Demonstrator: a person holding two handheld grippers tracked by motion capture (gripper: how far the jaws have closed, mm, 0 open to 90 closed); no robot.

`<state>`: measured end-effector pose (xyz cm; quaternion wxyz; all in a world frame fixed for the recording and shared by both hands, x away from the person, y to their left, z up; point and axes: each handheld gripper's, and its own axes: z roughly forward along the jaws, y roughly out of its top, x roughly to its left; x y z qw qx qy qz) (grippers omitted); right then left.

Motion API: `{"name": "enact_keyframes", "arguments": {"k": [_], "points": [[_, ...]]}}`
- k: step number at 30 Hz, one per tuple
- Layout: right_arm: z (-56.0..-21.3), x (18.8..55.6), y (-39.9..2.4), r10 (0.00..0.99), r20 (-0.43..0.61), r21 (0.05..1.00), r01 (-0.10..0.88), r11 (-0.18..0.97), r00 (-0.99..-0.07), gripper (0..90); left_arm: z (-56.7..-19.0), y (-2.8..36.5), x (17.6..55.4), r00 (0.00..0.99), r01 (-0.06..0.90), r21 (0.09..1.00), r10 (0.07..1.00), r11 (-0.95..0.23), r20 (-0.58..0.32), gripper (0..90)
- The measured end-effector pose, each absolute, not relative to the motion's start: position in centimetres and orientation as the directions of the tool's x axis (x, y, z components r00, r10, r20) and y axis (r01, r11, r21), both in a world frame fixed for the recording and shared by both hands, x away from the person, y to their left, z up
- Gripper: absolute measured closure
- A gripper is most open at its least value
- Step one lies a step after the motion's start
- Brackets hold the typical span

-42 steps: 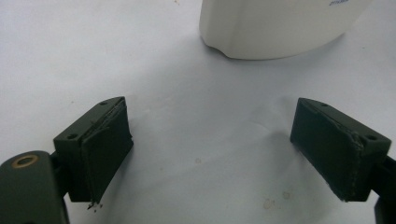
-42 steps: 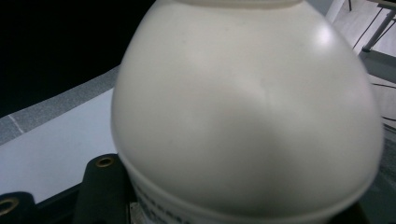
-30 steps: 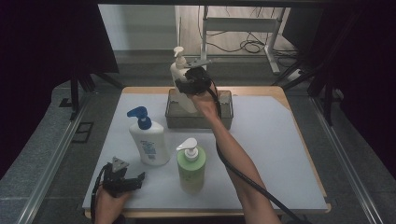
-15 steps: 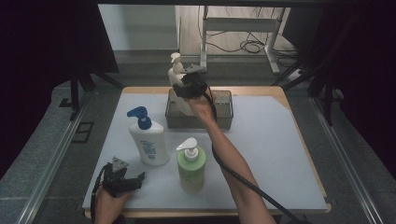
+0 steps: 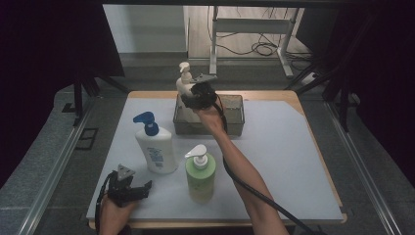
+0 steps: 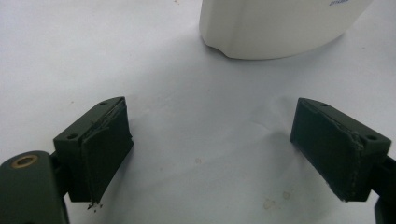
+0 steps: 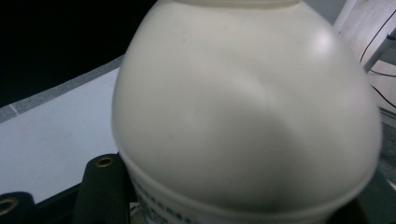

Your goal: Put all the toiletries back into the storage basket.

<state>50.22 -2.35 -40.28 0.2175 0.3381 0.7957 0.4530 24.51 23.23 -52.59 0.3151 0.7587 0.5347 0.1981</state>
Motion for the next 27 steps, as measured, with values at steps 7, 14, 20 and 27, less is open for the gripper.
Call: {"name": "enact_keyframes", "arguments": {"k": [7, 14, 20, 27], "points": [[-40.9, 49.9, -2.6, 0.739, -0.035, 0.859, 0.358, 0.366, -0.672, 39.2, -52.6, 23.2, 24.5, 0.35, 0.686, 0.69, 0.936, -0.23, -0.036, 11.7], [-41.7, 49.9, -2.9, 0.754, -0.009, 0.84, 0.405, 0.362, -0.657, 39.2, -52.6, 23.2, 24.5, 0.35, 0.686, 0.69, 0.936, -0.23, -0.036, 11.7], [-42.5, 49.7, -3.0, 0.752, -0.004, 0.829, 0.418, 0.371, -0.659, 39.0, -52.6, 23.2, 24.5, 0.35, 0.686, 0.69, 0.936, -0.23, -0.036, 11.7], [-43.0, 49.8, -3.2, 0.746, 0.006, 0.828, 0.422, 0.37, -0.666, 38.5, -52.6, 23.2, 24.5, 0.35, 0.686, 0.69, 0.936, -0.23, -0.036, 11.7]]}}
